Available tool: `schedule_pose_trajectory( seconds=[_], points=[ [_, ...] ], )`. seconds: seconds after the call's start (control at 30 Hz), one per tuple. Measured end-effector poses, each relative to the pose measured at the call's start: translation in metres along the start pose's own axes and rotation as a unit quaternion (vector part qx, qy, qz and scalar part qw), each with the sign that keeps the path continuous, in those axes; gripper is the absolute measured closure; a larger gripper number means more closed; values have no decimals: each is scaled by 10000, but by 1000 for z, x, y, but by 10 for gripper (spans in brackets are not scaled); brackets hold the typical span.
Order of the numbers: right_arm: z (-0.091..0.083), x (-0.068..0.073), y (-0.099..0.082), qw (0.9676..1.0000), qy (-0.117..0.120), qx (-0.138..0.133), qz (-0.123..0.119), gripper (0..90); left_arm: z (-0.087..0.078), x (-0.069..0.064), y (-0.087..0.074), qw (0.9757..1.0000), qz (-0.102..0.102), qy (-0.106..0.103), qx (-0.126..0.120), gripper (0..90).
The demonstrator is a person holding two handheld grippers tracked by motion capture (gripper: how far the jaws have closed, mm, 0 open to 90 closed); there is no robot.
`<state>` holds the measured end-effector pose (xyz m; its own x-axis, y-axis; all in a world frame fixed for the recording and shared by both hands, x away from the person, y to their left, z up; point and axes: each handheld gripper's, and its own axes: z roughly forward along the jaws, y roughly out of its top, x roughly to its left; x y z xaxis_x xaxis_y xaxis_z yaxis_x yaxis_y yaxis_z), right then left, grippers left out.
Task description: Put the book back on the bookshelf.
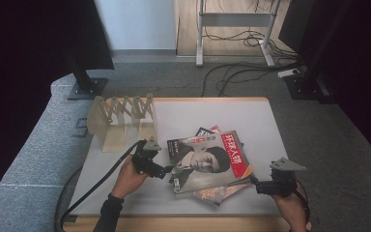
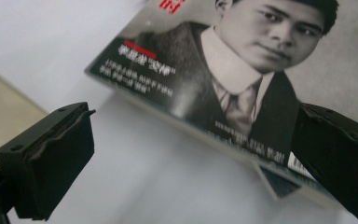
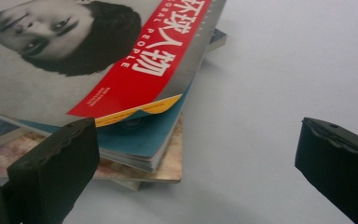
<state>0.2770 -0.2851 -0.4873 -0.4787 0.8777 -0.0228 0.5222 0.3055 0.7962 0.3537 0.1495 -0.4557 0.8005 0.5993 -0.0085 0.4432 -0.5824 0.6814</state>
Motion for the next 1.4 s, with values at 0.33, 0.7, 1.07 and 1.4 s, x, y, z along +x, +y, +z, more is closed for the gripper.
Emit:
schedule_pose_trajectory(
  seconds=[0.33, 0.7, 1.07, 1.4],
  points=[
    [7, 14, 4, 9994, 276, 5, -198, 0, 17, 3, 32, 9998, 200, -84, 9, 0],
    [16, 26, 7, 9984, 425, 40, -365, 0, 52, 7, 58, 9990, 382, -66, 235, 0],
    [25, 34, 5, 9974, 550, 96, -462, 0, 76, 25, 55, 9997, 115, -147, 144, 0],
    [33, 39, 3, 9965, 601, 166, -550, 0, 93, 30, 49, 9992, 151, -266, 248, 0]
  ],
)
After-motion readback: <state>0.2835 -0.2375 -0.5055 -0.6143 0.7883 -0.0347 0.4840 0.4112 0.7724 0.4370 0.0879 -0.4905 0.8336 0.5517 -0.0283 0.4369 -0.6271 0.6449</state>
